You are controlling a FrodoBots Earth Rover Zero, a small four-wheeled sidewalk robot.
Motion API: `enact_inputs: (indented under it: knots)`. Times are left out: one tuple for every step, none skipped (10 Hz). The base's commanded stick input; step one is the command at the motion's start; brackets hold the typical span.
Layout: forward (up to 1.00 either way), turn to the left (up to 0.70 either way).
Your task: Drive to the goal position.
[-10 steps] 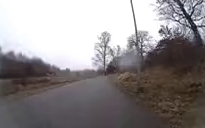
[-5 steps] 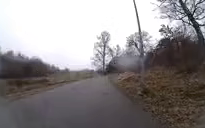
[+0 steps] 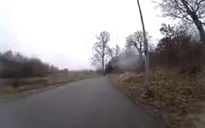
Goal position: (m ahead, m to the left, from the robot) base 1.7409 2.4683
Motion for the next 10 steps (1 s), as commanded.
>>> enact_inputs:
  knots:
    - [0.67,0.31]
    - [0.67,0.17]
    - [0.67,0.04]
    - [0.67,0.00]
    - [0.67,0.08]
    - [0.67,0.28]
    - [0.67,0.27]
    - [0.67,0.00]
    - [0.67,0.00]
    - [0.67,0.00]
